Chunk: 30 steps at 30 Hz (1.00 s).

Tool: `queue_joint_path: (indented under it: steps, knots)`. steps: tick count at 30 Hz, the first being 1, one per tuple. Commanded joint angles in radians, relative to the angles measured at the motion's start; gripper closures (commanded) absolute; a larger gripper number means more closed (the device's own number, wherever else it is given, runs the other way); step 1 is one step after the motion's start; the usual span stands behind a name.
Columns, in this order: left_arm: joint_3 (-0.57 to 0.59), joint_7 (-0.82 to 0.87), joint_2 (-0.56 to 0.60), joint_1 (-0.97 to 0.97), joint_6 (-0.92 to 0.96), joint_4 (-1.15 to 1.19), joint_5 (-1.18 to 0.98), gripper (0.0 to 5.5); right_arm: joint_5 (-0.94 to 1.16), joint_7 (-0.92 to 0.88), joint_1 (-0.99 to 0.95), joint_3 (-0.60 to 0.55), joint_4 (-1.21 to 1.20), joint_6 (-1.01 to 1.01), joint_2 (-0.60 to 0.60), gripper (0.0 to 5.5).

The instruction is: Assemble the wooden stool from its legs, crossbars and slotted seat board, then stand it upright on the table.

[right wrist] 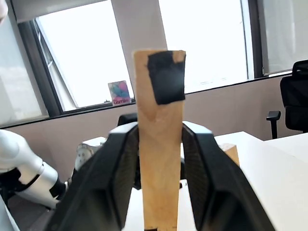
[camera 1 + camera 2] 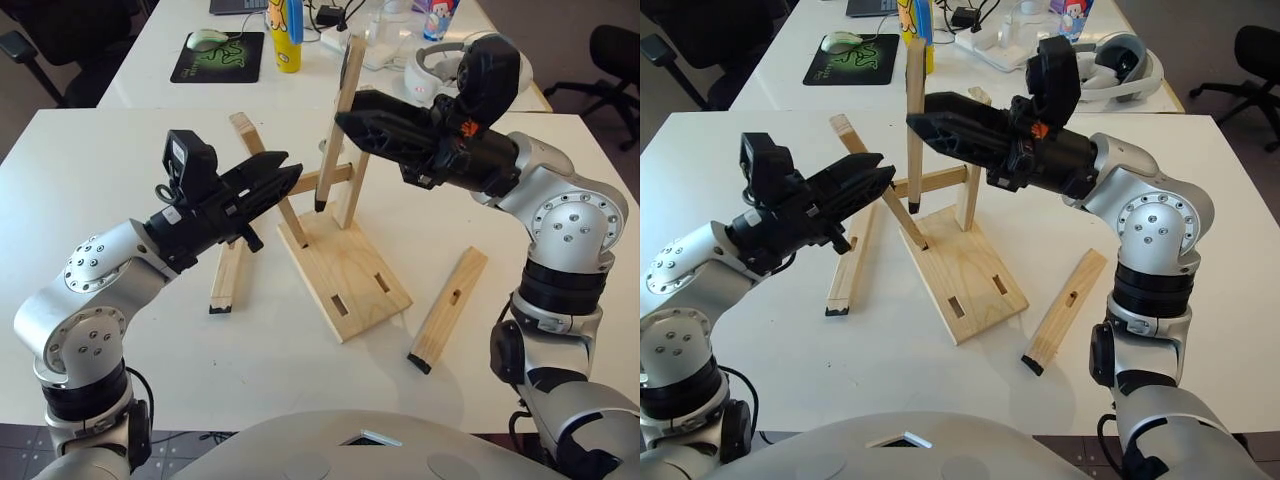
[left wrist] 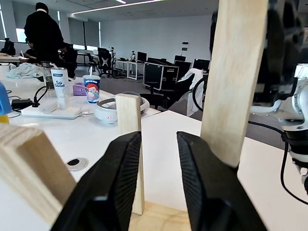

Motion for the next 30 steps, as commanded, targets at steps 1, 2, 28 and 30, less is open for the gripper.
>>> queue_joint_path:
  steps: [1,2,28,30]
  knots:
    - [0.05,0.057,0.021,-0.092,0.008,0.025,-0.188,3.39,-0.081,0.097,-0.01,0.066,0.017,-0.095,-0.033,4.16]
    - [0.071,0.069,0.032,-0.102,-0.001,0.033,-0.251,3.3,-0.097,0.113,-0.016,0.075,0.03,-0.115,-0.037,4.16]
    - [-0.035,0.07,0.125,-0.106,-0.127,0.083,-0.419,2.77,-0.132,0.228,-0.056,0.164,0.071,-0.167,-0.04,4.16]
    - [-0.037,0.069,0.128,-0.107,-0.133,0.082,-0.423,3.13,-0.127,0.234,-0.055,0.166,0.073,-0.16,-0.044,4.16]
